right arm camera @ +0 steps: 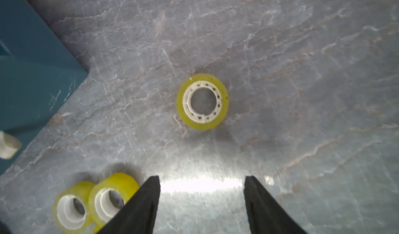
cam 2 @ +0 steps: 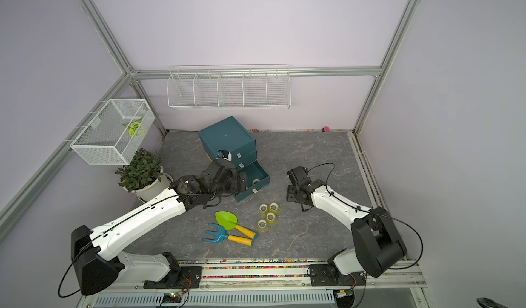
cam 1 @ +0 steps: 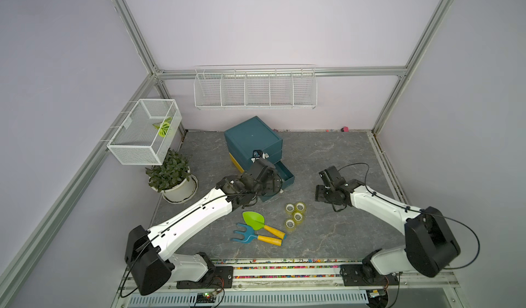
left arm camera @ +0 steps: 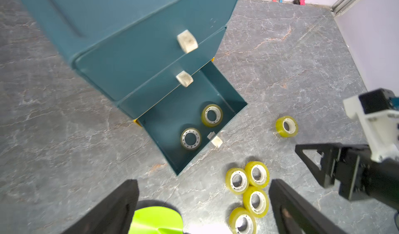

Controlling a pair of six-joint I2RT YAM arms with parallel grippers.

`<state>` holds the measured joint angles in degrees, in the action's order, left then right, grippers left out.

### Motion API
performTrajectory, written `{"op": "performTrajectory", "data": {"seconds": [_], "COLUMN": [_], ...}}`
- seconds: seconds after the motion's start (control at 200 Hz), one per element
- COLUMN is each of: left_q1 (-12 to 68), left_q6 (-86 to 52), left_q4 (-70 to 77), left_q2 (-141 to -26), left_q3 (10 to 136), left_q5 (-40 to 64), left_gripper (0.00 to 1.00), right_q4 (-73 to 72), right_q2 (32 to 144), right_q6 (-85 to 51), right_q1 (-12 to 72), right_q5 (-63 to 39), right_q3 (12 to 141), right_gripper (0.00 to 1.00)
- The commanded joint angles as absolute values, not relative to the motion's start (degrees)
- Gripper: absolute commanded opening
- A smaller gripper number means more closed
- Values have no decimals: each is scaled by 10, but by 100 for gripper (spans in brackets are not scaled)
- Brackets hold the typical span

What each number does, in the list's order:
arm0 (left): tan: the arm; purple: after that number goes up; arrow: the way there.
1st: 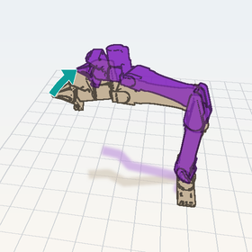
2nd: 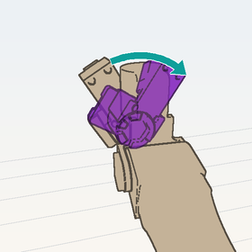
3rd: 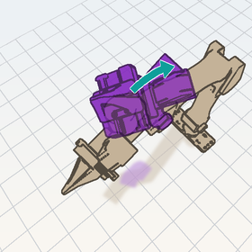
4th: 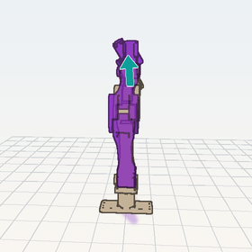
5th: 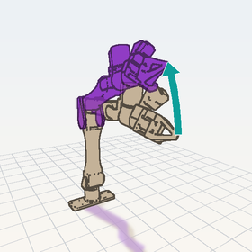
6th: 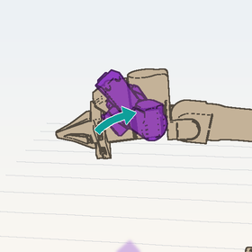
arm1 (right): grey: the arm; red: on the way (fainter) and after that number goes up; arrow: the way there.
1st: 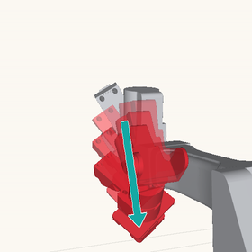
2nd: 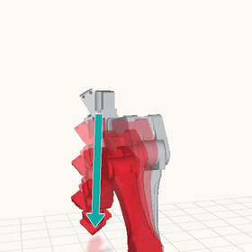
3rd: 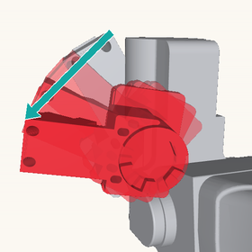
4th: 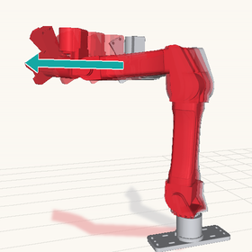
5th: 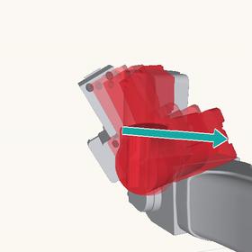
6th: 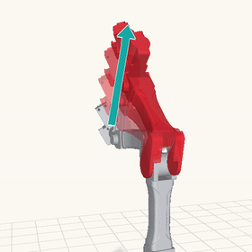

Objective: Place the transparent tape into the drawer according to color
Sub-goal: Pick up the tape at the center of the board.

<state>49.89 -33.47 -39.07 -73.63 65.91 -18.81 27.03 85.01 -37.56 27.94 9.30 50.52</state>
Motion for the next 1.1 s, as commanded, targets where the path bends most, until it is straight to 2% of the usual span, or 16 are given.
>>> {"op": "performTrajectory", "data": {"seconds": [0.0,0.3,0.565,0.8,1.095], "left_q1": [497,485,482,477,474], "left_q6": [-343,-355,-352,-353,-356], "left_q4": [-401,-410,-414,-416,-418], "left_q2": [-702,-671,-669,-668,-666], "left_q3": [625,588,581,577,570], "left_q5": [-211,-223,-227,-225,-223], "left_gripper": [100,100,100,100,100], "right_q4": [259,257,245,246,236], "right_q2": [887,981,1011,1036,1020], "right_q6": [-364,-361,-360,-348,-321], "right_q1": [269,255,254,244,244], "right_q5": [108,124,116,113,91], "right_q3": [534,572,581,601,614], "right_gripper": [67,65,57,55,39]}}
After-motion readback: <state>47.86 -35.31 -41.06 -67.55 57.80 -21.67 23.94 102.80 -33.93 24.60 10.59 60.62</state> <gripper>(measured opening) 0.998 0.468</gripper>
